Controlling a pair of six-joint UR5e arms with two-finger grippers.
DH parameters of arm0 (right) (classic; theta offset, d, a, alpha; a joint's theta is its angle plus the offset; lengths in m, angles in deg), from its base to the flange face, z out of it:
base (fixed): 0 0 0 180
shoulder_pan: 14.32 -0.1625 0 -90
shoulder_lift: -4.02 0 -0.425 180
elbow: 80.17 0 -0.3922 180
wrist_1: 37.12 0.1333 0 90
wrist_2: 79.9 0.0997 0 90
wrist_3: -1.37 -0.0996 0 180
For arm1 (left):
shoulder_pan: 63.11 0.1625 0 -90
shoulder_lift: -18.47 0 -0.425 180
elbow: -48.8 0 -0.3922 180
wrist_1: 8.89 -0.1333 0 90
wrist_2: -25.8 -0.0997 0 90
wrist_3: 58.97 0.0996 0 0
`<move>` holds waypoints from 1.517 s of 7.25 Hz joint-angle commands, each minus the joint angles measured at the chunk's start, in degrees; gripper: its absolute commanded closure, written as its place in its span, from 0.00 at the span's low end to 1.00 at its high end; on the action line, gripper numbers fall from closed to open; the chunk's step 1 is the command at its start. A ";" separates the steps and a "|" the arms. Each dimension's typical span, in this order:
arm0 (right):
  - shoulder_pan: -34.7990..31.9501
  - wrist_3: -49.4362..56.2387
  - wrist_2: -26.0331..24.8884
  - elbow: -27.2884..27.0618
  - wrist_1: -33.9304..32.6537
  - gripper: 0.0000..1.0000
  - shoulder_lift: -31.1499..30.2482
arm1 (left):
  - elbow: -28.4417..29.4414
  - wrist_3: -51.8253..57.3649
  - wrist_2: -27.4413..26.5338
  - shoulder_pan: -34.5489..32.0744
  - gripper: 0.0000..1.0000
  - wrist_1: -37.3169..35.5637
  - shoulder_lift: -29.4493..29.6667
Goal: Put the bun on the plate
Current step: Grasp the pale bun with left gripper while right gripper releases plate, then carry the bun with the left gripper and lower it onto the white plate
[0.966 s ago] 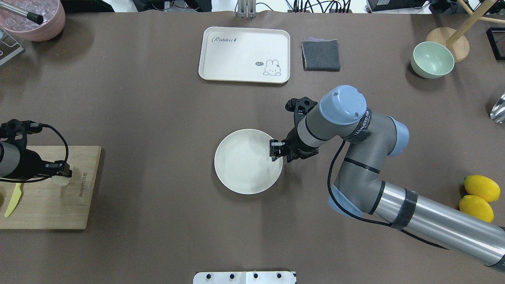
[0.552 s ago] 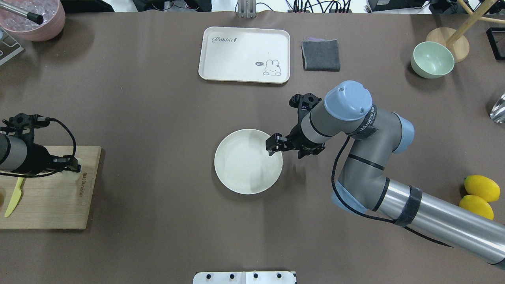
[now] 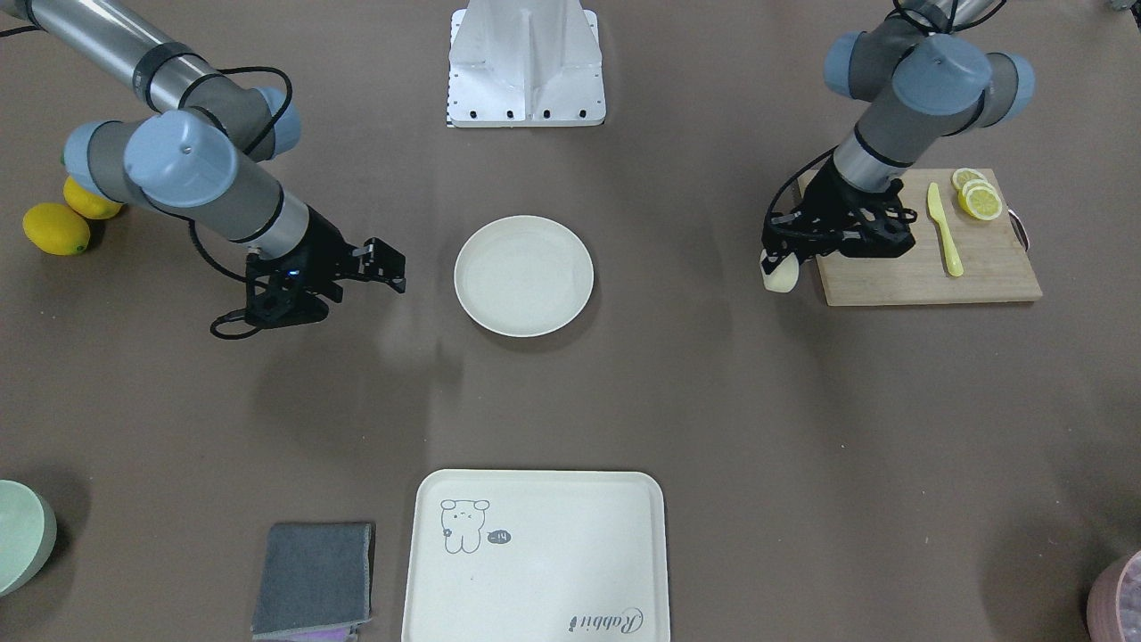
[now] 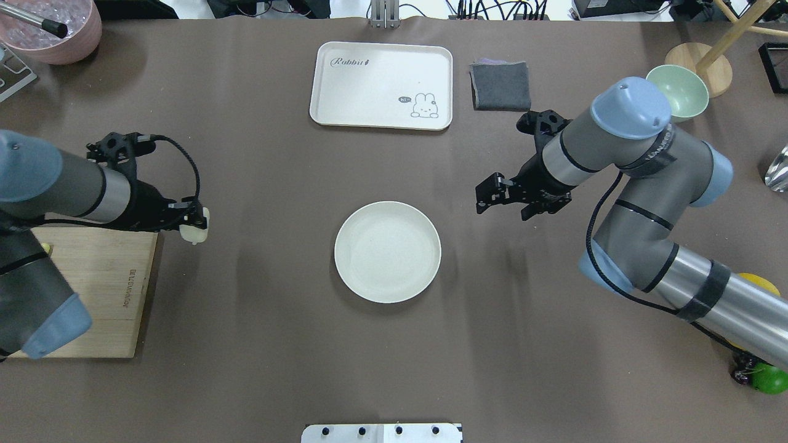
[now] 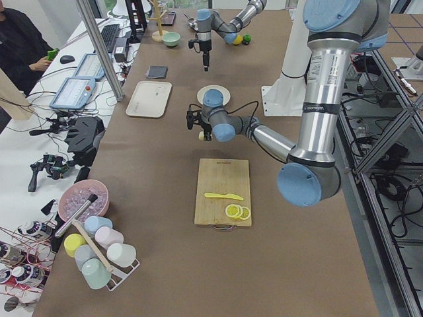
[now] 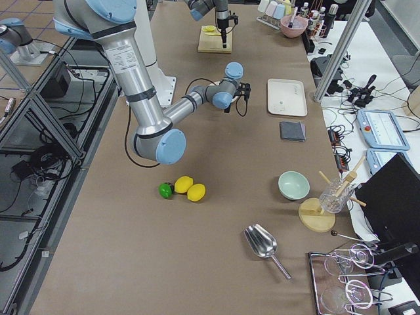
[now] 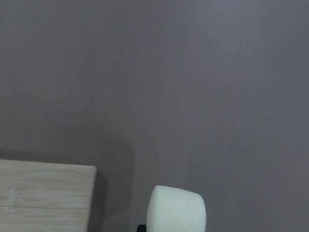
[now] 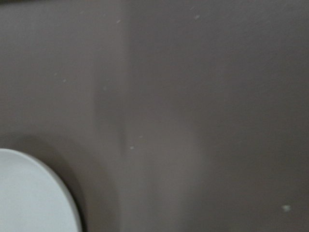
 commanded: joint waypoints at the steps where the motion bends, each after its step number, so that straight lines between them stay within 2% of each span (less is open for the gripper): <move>1: -7.87 12.76 4.83 -0.21 -0.18 0.00 -6.63 | 1.54 -9.21 -8.85 8.53 0.60 -11.48 14.19; 2: -10.61 18.30 6.16 -0.12 -0.18 0.00 -9.63 | 5.47 -12.04 -11.88 11.72 0.60 -12.04 19.47; 4: -13.79 25.79 6.35 -0.12 -0.09 0.00 -14.38 | 13.11 -16.79 -12.52 13.50 0.59 -12.05 27.39; 5: -15.02 28.35 6.44 -0.38 0.00 0.00 -16.32 | 17.42 -16.90 -15.14 14.64 0.58 -12.05 31.09; 7: -15.12 28.90 6.35 -0.91 0.18 0.00 -17.30 | 19.12 -16.90 -16.30 16.14 0.57 -11.87 31.39; 10: -15.12 28.99 6.35 -0.91 0.18 0.00 -17.22 | 19.31 -16.90 -16.92 16.67 0.37 -11.70 31.39; 11: -15.03 28.99 6.35 -0.91 0.18 0.00 -17.21 | 19.31 -16.90 -16.92 16.67 0.21 -11.52 31.30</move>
